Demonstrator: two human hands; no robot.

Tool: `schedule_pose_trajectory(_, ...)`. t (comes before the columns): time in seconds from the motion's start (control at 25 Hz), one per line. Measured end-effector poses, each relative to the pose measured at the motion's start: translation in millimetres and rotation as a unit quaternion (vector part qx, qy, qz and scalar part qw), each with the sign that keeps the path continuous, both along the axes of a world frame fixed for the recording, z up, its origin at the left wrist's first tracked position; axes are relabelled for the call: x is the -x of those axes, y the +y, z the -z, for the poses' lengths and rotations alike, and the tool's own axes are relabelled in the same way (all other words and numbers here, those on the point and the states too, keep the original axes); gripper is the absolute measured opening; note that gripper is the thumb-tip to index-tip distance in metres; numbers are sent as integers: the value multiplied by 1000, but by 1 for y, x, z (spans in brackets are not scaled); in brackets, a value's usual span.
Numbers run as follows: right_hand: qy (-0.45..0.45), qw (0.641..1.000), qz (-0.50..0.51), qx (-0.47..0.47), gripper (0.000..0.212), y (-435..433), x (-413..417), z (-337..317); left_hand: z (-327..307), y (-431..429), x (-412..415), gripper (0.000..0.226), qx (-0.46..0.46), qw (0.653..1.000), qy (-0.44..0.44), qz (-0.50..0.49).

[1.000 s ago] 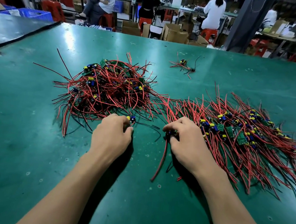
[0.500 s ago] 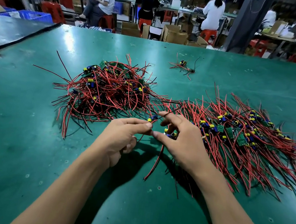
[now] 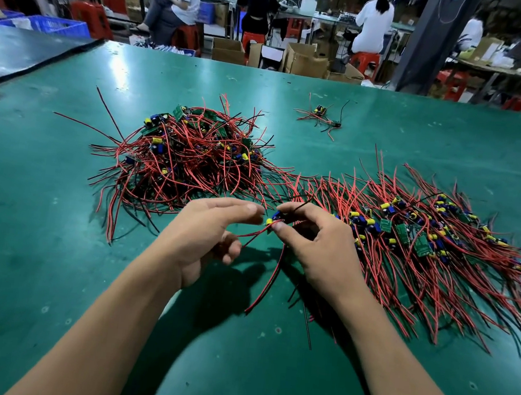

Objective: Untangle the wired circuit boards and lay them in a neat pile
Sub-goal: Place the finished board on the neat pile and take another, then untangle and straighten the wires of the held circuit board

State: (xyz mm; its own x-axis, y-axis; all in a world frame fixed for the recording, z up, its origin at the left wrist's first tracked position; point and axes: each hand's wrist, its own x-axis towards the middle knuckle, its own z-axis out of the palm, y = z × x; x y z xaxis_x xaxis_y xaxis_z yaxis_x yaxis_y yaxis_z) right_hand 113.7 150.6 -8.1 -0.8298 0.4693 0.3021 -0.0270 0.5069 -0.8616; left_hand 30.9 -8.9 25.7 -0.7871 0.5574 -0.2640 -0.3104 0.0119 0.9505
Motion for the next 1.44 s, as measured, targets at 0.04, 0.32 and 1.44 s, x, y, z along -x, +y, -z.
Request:
schedule_pose_trajectory(0.04,4,1000,7,6,17,1,0,-1,-1,-1,2,12,-19,999,10,-34)
schedule_pose_trajectory(0.32,74,956,-54,277,11,10,-1,-11,8,-8,25,10,-63,966,28,-250)
schedule_pose_trajectory(1.44,-21,927,-110,358,20,1,-4,-13,19,13,-15,4,-67,985,34,158)
